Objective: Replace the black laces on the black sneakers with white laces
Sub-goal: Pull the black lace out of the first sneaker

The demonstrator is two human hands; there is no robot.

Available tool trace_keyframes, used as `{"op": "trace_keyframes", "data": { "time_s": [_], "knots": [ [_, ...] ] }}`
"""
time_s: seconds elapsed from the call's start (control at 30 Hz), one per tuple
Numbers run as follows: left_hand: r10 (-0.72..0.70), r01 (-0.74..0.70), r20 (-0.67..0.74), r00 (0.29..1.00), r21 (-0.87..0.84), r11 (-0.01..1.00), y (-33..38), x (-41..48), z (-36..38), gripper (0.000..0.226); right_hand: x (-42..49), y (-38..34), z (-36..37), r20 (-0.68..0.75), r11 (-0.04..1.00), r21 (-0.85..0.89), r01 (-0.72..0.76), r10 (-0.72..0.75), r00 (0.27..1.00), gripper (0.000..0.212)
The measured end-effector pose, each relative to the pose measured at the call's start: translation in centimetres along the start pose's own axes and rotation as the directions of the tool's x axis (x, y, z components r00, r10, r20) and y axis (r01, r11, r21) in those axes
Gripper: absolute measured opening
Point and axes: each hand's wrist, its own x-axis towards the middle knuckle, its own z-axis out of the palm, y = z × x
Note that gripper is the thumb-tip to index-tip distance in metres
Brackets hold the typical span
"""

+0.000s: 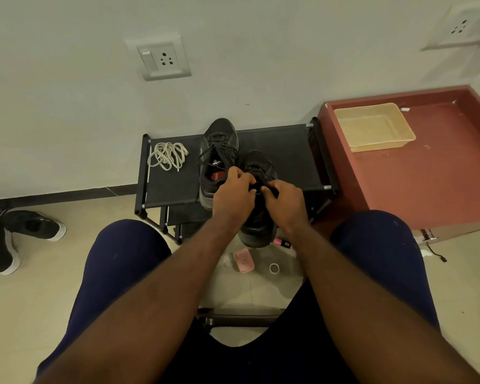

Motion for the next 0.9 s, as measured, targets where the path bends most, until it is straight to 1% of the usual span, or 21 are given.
{"op": "trace_keyframes", "data": {
  "time_s": [0.07, 0.17, 0.33, 0.43, 0.53, 0.57, 0.63, 0.67, 0.7, 0.77, 0.83, 0.87, 0.9],
  "knots": [
    [0.030, -0.031, 0.019, 0.999, 0.043, 0.999, 0.0, 0.4, 0.2, 0.021, -0.2, 0.0, -0.1, 0.014, 1.000, 0.003, -0.003, 0.003, 1.000, 0.019],
    [0.071, -0.073, 0.029, 0.997, 0.069, 0.995, 0.0, 0.9, 0.6, 0.022, -0.2, -0.1, -0.1, 0.031, 1.000, 0.007, -0.024, 0.024, 0.999, 0.020],
    [0.088, -0.091, 0.029, 0.996, 0.118, 0.989, -0.2, 1.7, 0.8, 0.014, -0.4, -0.5, -0.2, 0.032, 0.998, 0.057, -0.039, 0.038, 0.999, 0.025],
    [0.093, -0.095, 0.031, 0.995, 0.101, 0.990, -0.4, 1.9, 0.9, 0.013, -0.3, -0.7, -0.2, 0.067, 0.996, 0.074, -0.052, 0.047, 0.997, 0.036],
    [0.098, -0.100, 0.030, 0.995, 0.092, 0.991, -0.7, 1.5, 1.1, 0.013, 0.5, -0.3, 0.2, 0.179, 0.995, 0.077, -0.069, 0.054, 0.982, 0.053],
    [0.100, -0.103, 0.034, 0.994, 0.087, 0.991, -0.9, 1.4, 1.2, 0.013, 0.7, -0.3, 0.3, 0.213, 0.992, 0.096, -0.076, 0.054, 0.976, 0.052],
    [0.094, -0.096, 0.040, 0.995, 0.065, 0.993, -1.1, 1.2, 1.4, 0.011, 0.6, -0.5, 0.1, 0.235, 0.970, 0.215, -0.111, 0.059, 0.970, 0.035],
    [0.088, -0.090, 0.040, 0.995, 0.052, 0.995, -1.1, 1.1, 1.5, 0.010, 0.4, -0.9, -0.2, 0.241, 0.937, 0.309, -0.163, 0.089, 0.967, 0.030],
    [0.083, -0.084, 0.037, 0.996, 0.038, 0.996, -1.1, 1.1, 1.6, 0.010, 0.4, -1.1, -0.5, 0.250, 0.891, 0.391, -0.230, 0.138, 0.958, 0.031],
    [0.070, -0.071, 0.022, 0.997, 0.008, 0.997, -1.2, 1.0, 1.6, 0.008, 0.8, -1.4, -1.7, 0.276, 0.747, 0.562, -0.355, 0.235, 0.932, 0.036],
    [0.057, -0.057, 0.021, 0.998, -0.025, 0.998, -1.2, 1.0, 1.6, 0.007, 1.8, -1.2, -3.3, 0.273, 0.553, 0.719, -0.421, 0.332, 0.903, 0.035],
    [0.053, -0.052, 0.027, 0.998, -0.037, 0.998, -1.2, 1.0, 1.6, 0.006, 2.2, -1.3, -4.4, 0.258, 0.437, 0.796, -0.418, 0.380, 0.888, 0.032],
    [0.050, -0.049, 0.031, 0.998, -0.046, 0.998, -1.2, 1.1, 1.6, 0.006, 2.6, -1.3, -5.5, 0.229, 0.325, 0.865, -0.381, 0.418, 0.879, 0.026]
  ]
}}
